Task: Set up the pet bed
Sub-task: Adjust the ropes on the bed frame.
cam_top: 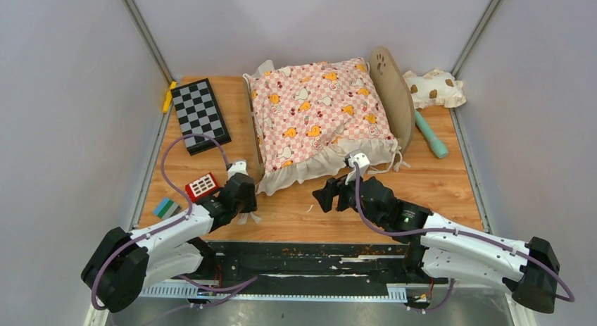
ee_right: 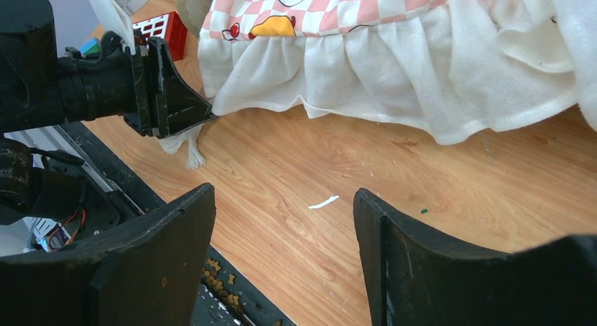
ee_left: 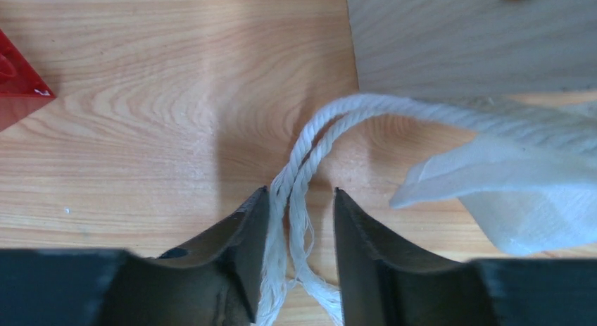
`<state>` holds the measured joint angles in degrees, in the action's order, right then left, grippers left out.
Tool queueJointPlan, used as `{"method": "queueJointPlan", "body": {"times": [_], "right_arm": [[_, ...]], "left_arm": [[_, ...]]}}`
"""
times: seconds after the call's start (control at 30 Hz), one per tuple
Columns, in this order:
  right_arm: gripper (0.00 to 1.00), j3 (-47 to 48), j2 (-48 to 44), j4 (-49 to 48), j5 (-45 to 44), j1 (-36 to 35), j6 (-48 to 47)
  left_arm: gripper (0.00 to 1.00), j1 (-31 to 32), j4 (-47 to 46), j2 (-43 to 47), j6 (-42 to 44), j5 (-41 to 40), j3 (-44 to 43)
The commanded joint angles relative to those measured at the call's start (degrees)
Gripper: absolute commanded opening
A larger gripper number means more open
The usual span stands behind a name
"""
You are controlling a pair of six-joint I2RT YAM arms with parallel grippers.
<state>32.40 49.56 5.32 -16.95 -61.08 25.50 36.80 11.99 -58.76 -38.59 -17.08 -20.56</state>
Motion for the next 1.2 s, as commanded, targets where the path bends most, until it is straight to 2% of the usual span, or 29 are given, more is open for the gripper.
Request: {"method": "queueJointPlan", "body": {"times": [0.0, 0.37, 0.53, 0.77, 1.0, 1.17], "right_arm": [[0.72, -1.3, -2.5, -0.6, -2.8, -0.4, 1.4], [0.72, -3.9, -4.7, -0.8, -5.7, -0.3, 1.8], [0.73, -3.6, -1.9, -6.6, -4.4, -0.2, -1.4], [0.75, 2.9, 7.6, -6.4, -1.8, -0.3, -2.1], [0.77, 2.7, 12.8, -15.1, 2.6, -0.3, -1.4], [0.84, 10.9, 21.1, -14.0, 1.9, -0.4, -3.6]], "left_arm": [[0.40, 2.9, 5.6, -1.3, -2.8, -2.2, 0.0], [0.00, 5.6, 5.5, 3.0, -3.9, 1.5, 2.2], [0.00, 5.7, 6.0, 10.4, -2.4, 4.1, 1.2], [0.00, 5.7, 11.6, 20.1, 1.2, 6.4, -4.2], [0.00, 5.7, 17.0, 21.0, 3.0, 5.4, -7.0], [0.00, 5.7, 17.3, 19.7, 3.0, 4.7, -5.9]]}}
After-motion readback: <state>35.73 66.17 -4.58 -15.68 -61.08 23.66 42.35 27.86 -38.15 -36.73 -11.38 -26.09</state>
